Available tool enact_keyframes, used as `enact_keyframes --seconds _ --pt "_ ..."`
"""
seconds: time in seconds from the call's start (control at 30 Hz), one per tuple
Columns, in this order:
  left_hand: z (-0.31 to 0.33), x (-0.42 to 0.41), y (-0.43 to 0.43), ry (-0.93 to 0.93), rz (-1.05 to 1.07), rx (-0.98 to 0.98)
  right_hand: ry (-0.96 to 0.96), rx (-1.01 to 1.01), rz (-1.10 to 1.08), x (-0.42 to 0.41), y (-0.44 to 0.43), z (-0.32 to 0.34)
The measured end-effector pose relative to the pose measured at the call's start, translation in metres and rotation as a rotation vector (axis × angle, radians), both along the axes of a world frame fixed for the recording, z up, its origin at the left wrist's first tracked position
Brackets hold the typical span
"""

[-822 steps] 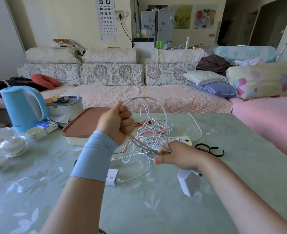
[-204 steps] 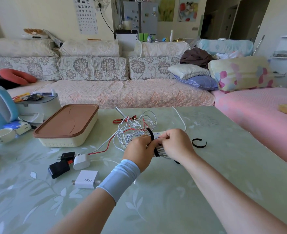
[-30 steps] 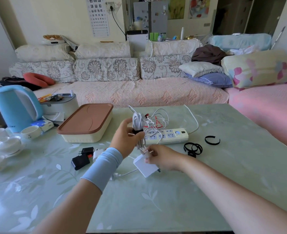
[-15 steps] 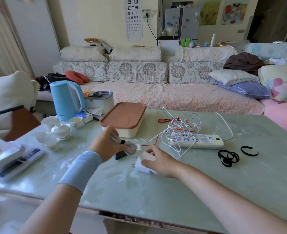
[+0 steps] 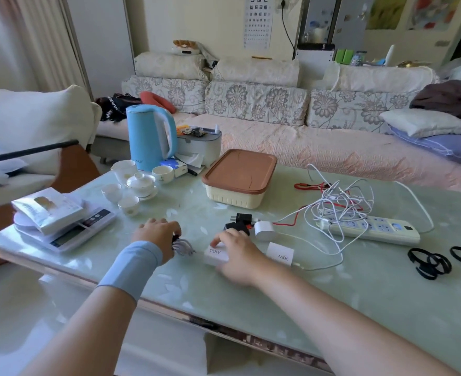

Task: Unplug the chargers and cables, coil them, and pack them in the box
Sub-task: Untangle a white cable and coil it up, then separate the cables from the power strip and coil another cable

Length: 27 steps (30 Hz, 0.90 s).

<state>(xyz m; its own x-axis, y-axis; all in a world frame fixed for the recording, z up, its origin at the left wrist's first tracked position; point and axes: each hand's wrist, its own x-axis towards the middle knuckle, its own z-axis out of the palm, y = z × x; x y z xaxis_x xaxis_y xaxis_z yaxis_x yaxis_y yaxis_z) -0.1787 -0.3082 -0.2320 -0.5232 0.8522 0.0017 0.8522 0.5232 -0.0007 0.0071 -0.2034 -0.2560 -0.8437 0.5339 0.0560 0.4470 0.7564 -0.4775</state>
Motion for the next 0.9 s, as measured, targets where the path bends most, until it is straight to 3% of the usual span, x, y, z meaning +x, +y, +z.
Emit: enact_keyframes --seconds 0.2,0.33,0.47,0.67,0.77,0.9 --pt "-0.005 -0.001 0.002 -0.001 -0.113 -0.028 0.102 -0.054 -0.003 -0.031 -0.009 -0.008" --pt "-0.004 -0.017 -0.005 -0.013 0.007 -0.006 0.051 -0.043 0.027 -0.053 -0.018 -0.007" --pt "0.005 -0.002 -0.001 -0.011 -0.038 -0.049 -0.028 -0.015 0.040 -0.054 -0.016 0.003" --pt "0.035 0.045 0.032 -0.304 -0.162 0.250 0.070 0.091 -0.027 0.008 0.012 0.023" --pt "0.040 0.078 0.055 -0.446 -0.208 0.251 0.029 0.162 -0.099 0.049 0.035 0.028" --pt "0.042 0.123 0.087 -0.471 -0.323 0.102 -0.203 0.017 -0.171 0.102 0.054 0.028"
